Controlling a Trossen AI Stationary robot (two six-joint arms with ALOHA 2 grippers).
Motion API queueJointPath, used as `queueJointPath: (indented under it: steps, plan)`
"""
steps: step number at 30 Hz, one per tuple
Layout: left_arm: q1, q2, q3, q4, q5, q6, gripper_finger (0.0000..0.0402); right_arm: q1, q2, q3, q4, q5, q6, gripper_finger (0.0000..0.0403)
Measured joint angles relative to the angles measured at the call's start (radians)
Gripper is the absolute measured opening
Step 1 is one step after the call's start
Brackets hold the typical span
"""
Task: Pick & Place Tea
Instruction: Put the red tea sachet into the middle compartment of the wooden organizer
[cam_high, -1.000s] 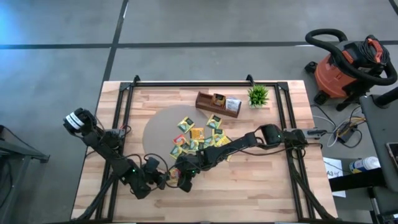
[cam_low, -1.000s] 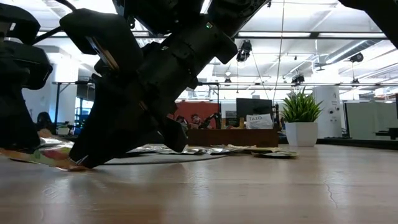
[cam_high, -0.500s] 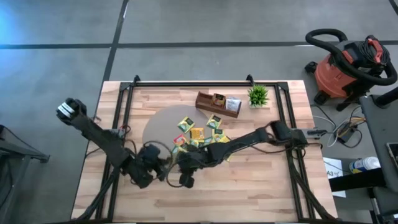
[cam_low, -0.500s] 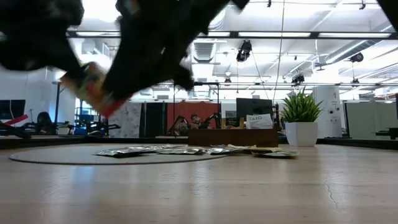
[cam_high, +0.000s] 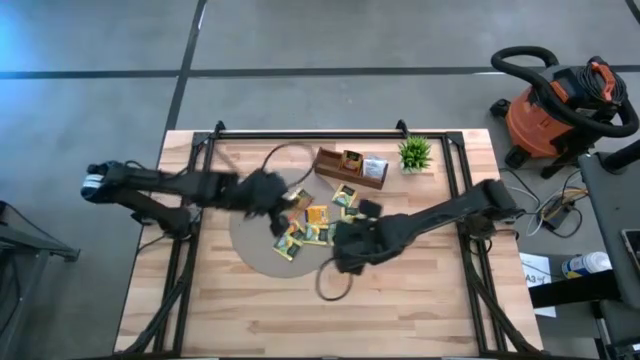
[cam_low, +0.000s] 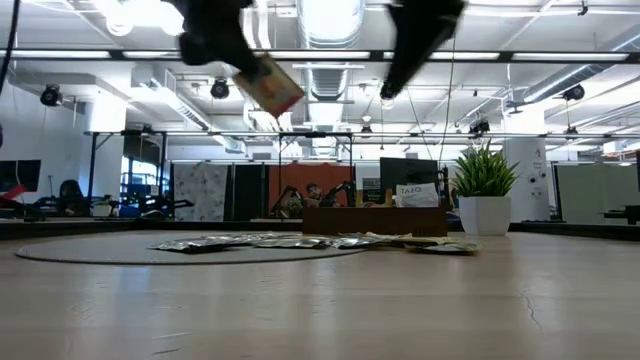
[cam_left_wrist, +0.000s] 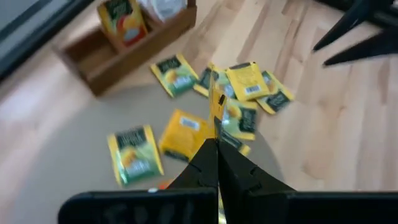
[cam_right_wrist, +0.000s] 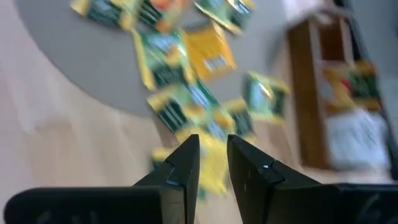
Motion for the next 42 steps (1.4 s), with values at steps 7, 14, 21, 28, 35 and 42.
queueJointPath:
  steps: [7, 14, 21, 28, 35, 42]
  plan:
    - [0.23, 0.247, 0.242, -0.019, 0.196, 0.372, 0.0, 0.025, -0.19, -0.224, -0.01, -0.001, 0.223, 0.0074]
    - [0.363, 0.529, 0.549, -0.052, 0.272, 0.824, 0.0, 0.021, -0.285, -0.385, 0.034, -0.001, 0.42, 0.0057]
    - [0.428, 0.795, 0.855, -0.229, 0.282, 1.182, 0.0, 0.02, -0.289, -0.419, 0.034, -0.012, 0.584, 0.0052]
    - [0.443, 0.947, 1.024, -0.268, 0.223, 1.236, 0.0, 0.008, -0.288, -0.419, 0.032, -0.028, 0.657, 0.0052]
    - [0.442, 1.004, 1.057, -0.344, 0.222, 1.245, 0.0, 0.009, -0.288, -0.419, 0.03, -0.039, 0.694, 0.0052]
    - [0.442, 1.004, 1.057, -0.353, 0.196, 1.248, 0.0, 0.009, -0.288, -0.419, 0.03, -0.039, 0.689, 0.0053]
